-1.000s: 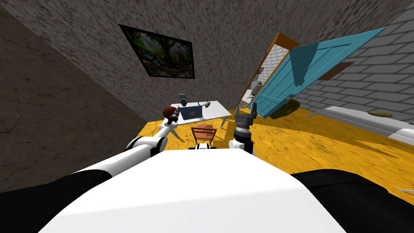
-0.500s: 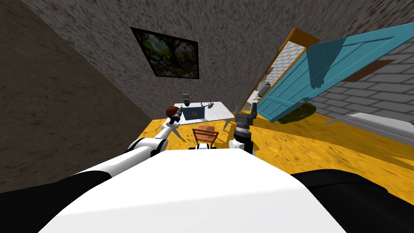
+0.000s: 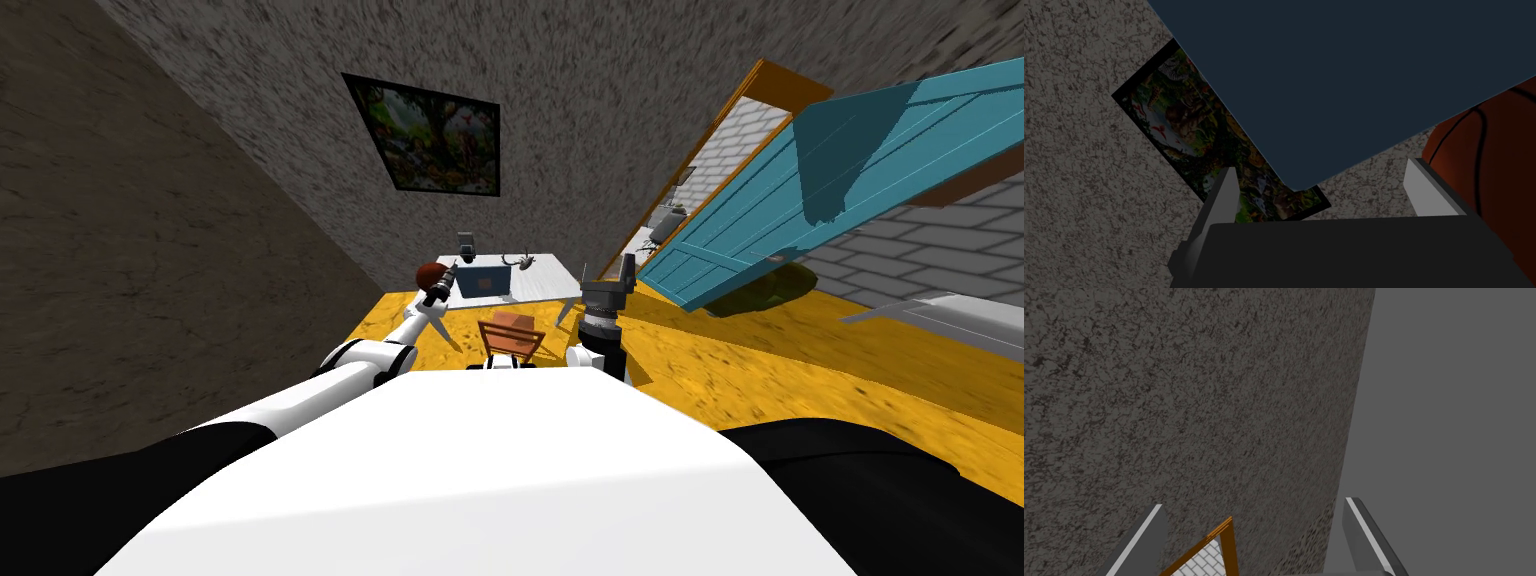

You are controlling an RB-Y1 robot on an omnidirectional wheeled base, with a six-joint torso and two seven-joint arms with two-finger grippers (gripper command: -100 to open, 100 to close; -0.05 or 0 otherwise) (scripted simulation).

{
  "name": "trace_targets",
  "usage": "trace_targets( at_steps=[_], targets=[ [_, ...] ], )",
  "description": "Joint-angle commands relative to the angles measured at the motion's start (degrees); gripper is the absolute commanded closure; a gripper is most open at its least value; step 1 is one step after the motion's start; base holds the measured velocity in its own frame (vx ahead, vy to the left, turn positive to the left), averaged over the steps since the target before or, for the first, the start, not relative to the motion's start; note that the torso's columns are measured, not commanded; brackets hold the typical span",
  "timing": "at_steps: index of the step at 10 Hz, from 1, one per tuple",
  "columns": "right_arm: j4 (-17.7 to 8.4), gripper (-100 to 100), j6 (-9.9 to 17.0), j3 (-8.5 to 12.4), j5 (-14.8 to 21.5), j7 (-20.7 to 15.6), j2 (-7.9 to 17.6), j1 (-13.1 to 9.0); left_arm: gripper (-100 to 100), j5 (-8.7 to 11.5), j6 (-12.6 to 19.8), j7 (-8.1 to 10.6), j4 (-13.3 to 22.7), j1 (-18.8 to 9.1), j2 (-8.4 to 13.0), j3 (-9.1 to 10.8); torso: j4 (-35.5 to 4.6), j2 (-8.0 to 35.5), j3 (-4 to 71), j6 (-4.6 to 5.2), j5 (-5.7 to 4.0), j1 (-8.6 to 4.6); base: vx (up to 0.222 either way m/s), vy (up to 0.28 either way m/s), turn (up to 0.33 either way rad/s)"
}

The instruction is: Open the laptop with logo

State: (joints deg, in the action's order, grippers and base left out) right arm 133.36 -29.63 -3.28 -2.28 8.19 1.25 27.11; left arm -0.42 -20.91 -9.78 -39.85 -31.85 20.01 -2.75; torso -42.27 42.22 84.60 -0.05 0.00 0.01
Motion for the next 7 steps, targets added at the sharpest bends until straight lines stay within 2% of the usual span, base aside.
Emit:
trace_targets(
  at_steps=[1, 3, 6, 7],
  targets=[
    [0.00, 0, 0.00, -0.01, 0.00, 0.00, 0.00, -0.02, 100, -0.01, -0.75, 0.01, 1.48, -0.54, -0.01, 0.09, -0.02, 0.14, -0.07, 0.08, 0.01, 0.02, -0.005, 0.006, -0.098],
    [-0.01, 0, 0.01, -0.01, 0.00, 0.00, 0.00, -0.03, 100, -0.25, -1.46, -0.68, 3.23, -0.90, 0.33, 2.25, 0.20, -0.05, 0.05, 0.05, 0.13, 0.18, -0.046, 0.020, -0.182],
    [-0.01, 0, 0.01, -0.01, 0.00, 0.00, 0.00, -0.03, 100, -0.37, -1.81, -1.03, 4.11, -1.08, 0.51, 3.33, 0.21, -0.09, 0.08, -0.05, 0.11, 0.11, -0.051, 0.015, -0.077],
    [-0.01, 0, 0.01, 0.00, 0.00, 0.00, 0.00, -0.02, 100, -0.61, -2.52, -1.72, 5.87, -1.43, 0.86, 5.49, 0.22, -0.15, 0.11, -0.07, 0.11, 0.12, -0.073, 0.016, -0.228]
  ],
)
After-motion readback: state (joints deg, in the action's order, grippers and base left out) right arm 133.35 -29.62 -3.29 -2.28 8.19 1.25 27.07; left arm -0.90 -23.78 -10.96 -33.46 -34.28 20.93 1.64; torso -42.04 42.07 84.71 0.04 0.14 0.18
